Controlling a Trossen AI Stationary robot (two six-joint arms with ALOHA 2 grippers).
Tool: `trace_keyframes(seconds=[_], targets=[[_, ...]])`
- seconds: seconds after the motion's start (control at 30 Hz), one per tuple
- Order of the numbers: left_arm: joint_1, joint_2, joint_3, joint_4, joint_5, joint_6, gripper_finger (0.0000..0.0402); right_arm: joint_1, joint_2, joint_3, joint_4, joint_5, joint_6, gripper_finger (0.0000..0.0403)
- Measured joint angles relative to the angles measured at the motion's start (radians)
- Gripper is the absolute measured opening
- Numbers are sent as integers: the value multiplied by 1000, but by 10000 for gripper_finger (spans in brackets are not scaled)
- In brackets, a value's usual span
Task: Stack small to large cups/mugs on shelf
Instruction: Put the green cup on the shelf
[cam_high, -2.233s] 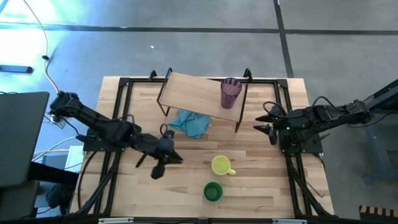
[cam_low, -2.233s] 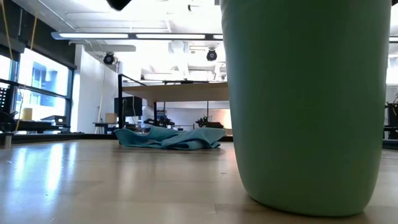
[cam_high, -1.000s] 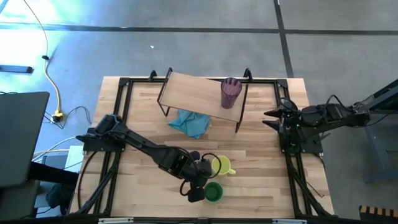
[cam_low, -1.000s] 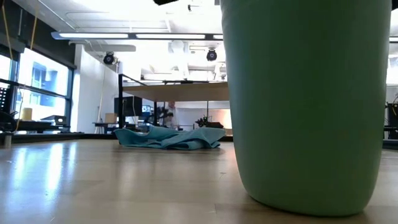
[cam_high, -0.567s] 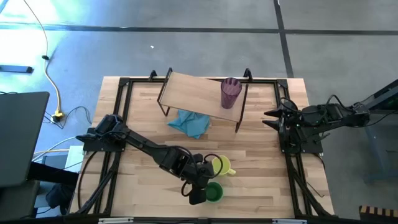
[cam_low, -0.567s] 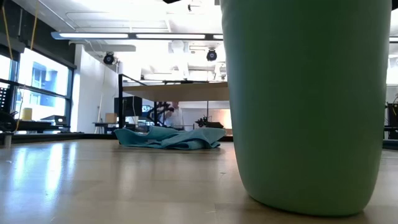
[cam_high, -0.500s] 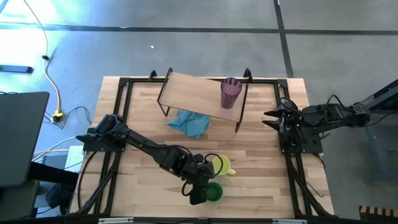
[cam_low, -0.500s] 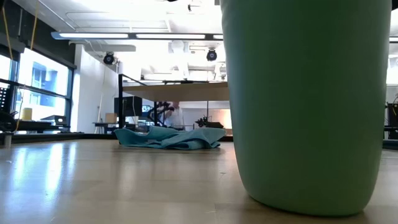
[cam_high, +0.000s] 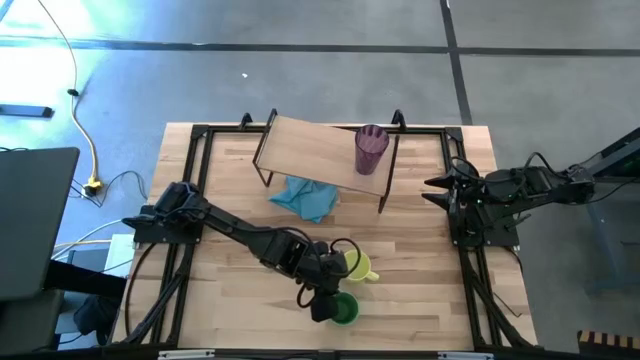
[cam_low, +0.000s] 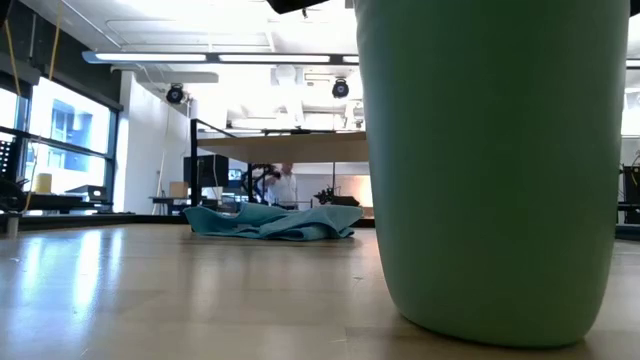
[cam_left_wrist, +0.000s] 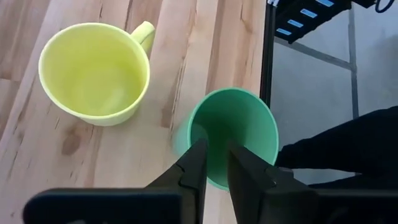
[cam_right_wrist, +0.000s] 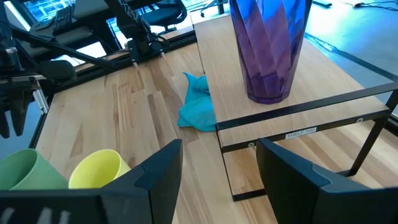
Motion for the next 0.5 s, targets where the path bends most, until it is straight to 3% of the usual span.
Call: trace_keyframes(seconds=[0.1, 0.37, 0.5], targets=[[1, 0, 0, 3, 0, 0, 83, 0, 0, 0, 0, 0, 0, 197], [1, 0, 0, 7, -21, 11, 225, 0, 0, 0, 0, 2, 0, 197], [1, 17, 1, 15, -16, 5, 263, 0, 0, 0, 0, 2, 0, 197]])
